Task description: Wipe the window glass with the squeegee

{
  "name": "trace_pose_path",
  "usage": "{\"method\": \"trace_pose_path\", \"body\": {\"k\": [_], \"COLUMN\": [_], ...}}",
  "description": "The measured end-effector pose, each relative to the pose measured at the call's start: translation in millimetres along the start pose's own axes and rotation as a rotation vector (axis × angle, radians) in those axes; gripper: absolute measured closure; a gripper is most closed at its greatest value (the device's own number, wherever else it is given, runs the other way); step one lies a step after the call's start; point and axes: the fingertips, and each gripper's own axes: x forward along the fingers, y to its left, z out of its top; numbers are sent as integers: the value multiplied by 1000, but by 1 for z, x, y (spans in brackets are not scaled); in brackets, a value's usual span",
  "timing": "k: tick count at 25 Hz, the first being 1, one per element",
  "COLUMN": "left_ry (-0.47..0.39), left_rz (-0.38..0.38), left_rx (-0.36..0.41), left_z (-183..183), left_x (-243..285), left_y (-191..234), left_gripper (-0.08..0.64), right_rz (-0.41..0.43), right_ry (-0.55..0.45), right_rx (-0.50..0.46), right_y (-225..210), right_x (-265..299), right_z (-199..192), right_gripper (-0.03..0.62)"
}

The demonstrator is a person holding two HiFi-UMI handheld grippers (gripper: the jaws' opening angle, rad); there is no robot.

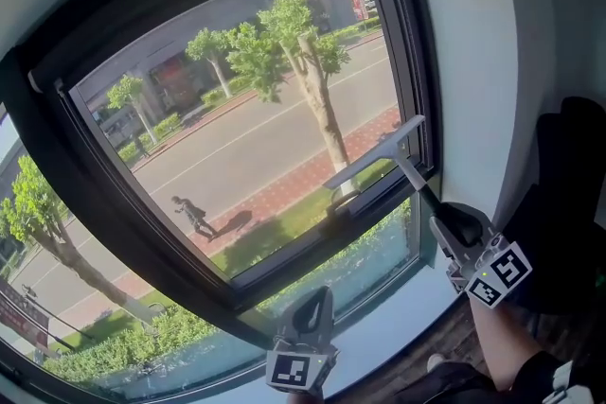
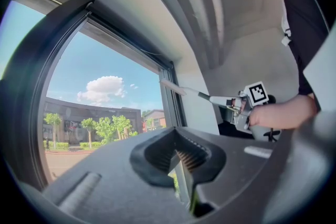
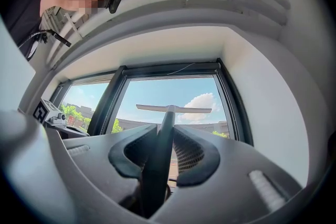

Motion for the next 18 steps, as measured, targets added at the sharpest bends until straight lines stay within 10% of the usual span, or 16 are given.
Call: {"method": "trace_pose_path", "body": {"k": [18], "left_ry": [8], "left_rz": [43], "left_rx": [32], "left_z": [-1], "left_x": [88], "left_y": [9], "left_gripper": [557], "right_rz": [60], "right_ry": [-46], "right_rx": [-57], "right_y": [-75], "right_x": [69], "right_z": [-5], "right_gripper": [492]}}
